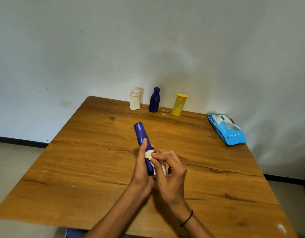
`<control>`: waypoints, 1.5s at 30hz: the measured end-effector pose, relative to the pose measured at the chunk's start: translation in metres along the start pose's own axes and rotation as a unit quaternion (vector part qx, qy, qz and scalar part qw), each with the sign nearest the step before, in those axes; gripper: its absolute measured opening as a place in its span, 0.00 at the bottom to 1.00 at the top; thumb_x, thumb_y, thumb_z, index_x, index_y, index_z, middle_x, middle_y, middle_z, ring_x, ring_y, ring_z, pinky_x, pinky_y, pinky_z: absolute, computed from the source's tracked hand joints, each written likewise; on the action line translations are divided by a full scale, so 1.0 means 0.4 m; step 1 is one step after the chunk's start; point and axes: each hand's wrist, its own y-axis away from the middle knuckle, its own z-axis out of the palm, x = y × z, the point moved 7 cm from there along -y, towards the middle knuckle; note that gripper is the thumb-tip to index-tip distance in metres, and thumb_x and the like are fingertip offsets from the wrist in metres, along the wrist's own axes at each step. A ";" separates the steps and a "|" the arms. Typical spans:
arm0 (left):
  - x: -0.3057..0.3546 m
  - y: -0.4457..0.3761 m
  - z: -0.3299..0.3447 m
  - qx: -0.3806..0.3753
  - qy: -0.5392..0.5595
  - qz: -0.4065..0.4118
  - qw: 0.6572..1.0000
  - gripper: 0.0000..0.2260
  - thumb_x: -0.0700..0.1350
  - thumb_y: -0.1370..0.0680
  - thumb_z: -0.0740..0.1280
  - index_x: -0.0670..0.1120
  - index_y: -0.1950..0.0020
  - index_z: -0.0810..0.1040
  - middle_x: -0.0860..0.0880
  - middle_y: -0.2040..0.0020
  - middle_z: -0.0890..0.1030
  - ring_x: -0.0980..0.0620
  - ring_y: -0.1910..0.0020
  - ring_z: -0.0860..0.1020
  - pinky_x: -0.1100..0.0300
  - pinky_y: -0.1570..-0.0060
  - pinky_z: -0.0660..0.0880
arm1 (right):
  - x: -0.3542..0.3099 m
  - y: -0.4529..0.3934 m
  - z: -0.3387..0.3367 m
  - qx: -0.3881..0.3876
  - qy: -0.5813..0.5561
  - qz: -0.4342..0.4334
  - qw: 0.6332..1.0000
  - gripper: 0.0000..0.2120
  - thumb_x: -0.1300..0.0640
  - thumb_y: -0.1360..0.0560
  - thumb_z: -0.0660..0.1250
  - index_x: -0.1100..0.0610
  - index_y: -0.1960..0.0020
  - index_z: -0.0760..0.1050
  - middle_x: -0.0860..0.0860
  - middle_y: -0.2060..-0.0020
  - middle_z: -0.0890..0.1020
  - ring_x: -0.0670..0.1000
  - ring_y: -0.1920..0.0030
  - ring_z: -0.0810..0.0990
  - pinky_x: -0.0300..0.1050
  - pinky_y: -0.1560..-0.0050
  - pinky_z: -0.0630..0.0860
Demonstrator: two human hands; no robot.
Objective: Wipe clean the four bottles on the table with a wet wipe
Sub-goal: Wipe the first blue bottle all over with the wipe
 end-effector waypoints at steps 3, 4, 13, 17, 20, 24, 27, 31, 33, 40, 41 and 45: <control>0.014 0.008 0.017 0.020 0.080 0.004 0.997 0.19 0.61 0.22 0.70 0.45 0.53 0.78 0.47 0.60 0.77 0.51 0.61 0.76 0.56 0.54 0.73 | 0.026 -0.006 -0.015 0.030 0.036 -0.002 0.999 0.09 0.72 0.25 0.74 0.60 0.50 0.84 0.50 0.54 0.83 0.49 0.50 0.83 0.45 0.51 0.79; 0.027 0.006 0.020 0.033 0.086 0.019 0.996 0.19 0.61 0.21 0.67 0.44 0.53 0.77 0.47 0.62 0.77 0.51 0.62 0.75 0.56 0.56 0.72 | 0.034 -0.003 -0.019 0.038 0.035 0.009 0.999 0.09 0.72 0.25 0.74 0.59 0.51 0.84 0.50 0.54 0.82 0.49 0.51 0.83 0.45 0.52 0.78; 0.036 -0.025 0.034 0.065 0.101 0.020 0.993 0.22 0.65 0.21 0.66 0.46 0.53 0.76 0.45 0.57 0.77 0.51 0.63 0.77 0.61 0.67 0.75 | -0.030 0.048 -0.004 0.111 -0.004 -0.005 0.994 0.05 0.68 0.25 0.75 0.61 0.52 0.84 0.52 0.54 0.84 0.54 0.51 0.84 0.50 0.52 0.80; 0.048 -0.026 0.029 0.071 0.131 0.032 0.988 0.23 0.66 0.26 0.69 0.46 0.53 0.75 0.45 0.57 0.77 0.50 0.62 0.76 0.58 0.62 0.73 | -0.058 0.049 -0.034 0.151 0.027 -0.036 0.987 0.03 0.69 0.25 0.74 0.64 0.52 0.84 0.53 0.53 0.84 0.52 0.50 0.84 0.44 0.49 0.79; 0.032 -0.019 0.026 0.069 0.137 0.013 0.988 0.22 0.66 0.24 0.68 0.46 0.54 0.76 0.45 0.58 0.77 0.50 0.64 0.75 0.57 0.62 0.74 | -0.068 0.029 -0.038 0.138 0.053 -0.062 0.987 0.04 0.70 0.26 0.75 0.66 0.51 0.84 0.54 0.52 0.83 0.51 0.49 0.84 0.44 0.48 0.79; 0.017 -0.009 0.032 0.064 0.131 -0.003 0.989 0.19 0.63 0.21 0.67 0.47 0.56 0.76 0.45 0.59 0.77 0.49 0.63 0.76 0.56 0.55 0.75 | -0.065 0.005 -0.012 0.092 0.099 -0.079 0.988 0.04 0.69 0.24 0.75 0.64 0.51 0.84 0.54 0.51 0.82 0.52 0.49 0.83 0.45 0.49 0.79; 0.026 -0.007 0.031 0.067 0.121 0.024 0.990 0.17 0.60 0.20 0.67 0.47 0.55 0.75 0.46 0.58 0.78 0.49 0.61 0.78 0.55 0.56 0.78 | -0.041 -0.006 -0.025 0.116 0.083 -0.036 0.989 0.05 0.70 0.25 0.75 0.63 0.52 0.83 0.52 0.53 0.82 0.50 0.50 0.82 0.49 0.51 0.79; 0.030 -0.001 0.029 0.069 0.117 0.023 0.990 0.18 0.60 0.20 0.67 0.47 0.60 0.79 0.48 0.62 0.79 0.52 0.65 0.78 0.58 0.58 0.77 | -0.069 0.016 0.005 0.085 0.057 -0.041 0.994 0.05 0.71 0.25 0.74 0.63 0.53 0.82 0.53 0.53 0.81 0.49 0.50 0.82 0.42 0.50 0.77; 0.029 0.001 0.034 0.062 0.113 0.023 0.991 0.22 0.60 0.19 0.65 0.47 0.65 0.82 0.48 0.64 0.79 0.52 0.67 0.79 0.58 0.61 0.79 | -0.062 0.009 0.003 0.087 0.044 -0.035 0.995 0.05 0.71 0.24 0.74 0.63 0.53 0.81 0.53 0.54 0.81 0.50 0.50 0.82 0.44 0.51 0.78; 0.037 0.008 0.038 0.063 0.084 0.052 0.993 0.15 0.60 0.20 0.67 0.48 0.53 0.76 0.49 0.61 0.78 0.53 0.64 0.78 0.55 0.55 0.76 | -0.009 0.011 -0.008 0.135 0.014 0.039 0.990 0.07 0.69 0.23 0.73 0.58 0.53 0.80 0.50 0.55 0.81 0.52 0.52 0.82 0.58 0.54 0.79; 0.038 0.006 0.040 0.057 0.078 0.049 0.994 0.15 0.59 0.20 0.67 0.48 0.53 0.76 0.49 0.61 0.78 0.53 0.65 0.78 0.56 0.56 0.76 | -0.016 0.014 -0.006 0.129 0.008 0.030 0.991 0.07 0.69 0.23 0.73 0.59 0.53 0.80 0.51 0.54 0.81 0.53 0.51 0.82 0.58 0.54 0.79; 0.035 0.004 0.046 0.025 0.043 0.039 0.998 0.14 0.58 0.23 0.69 0.47 0.51 0.77 0.49 0.60 0.78 0.53 0.64 0.78 0.58 0.60 0.80 | -0.041 -0.003 -0.020 0.114 0.019 -0.019 0.993 0.04 0.69 0.23 0.73 0.62 0.52 0.80 0.52 0.53 0.81 0.54 0.50 0.82 0.57 0.54 0.79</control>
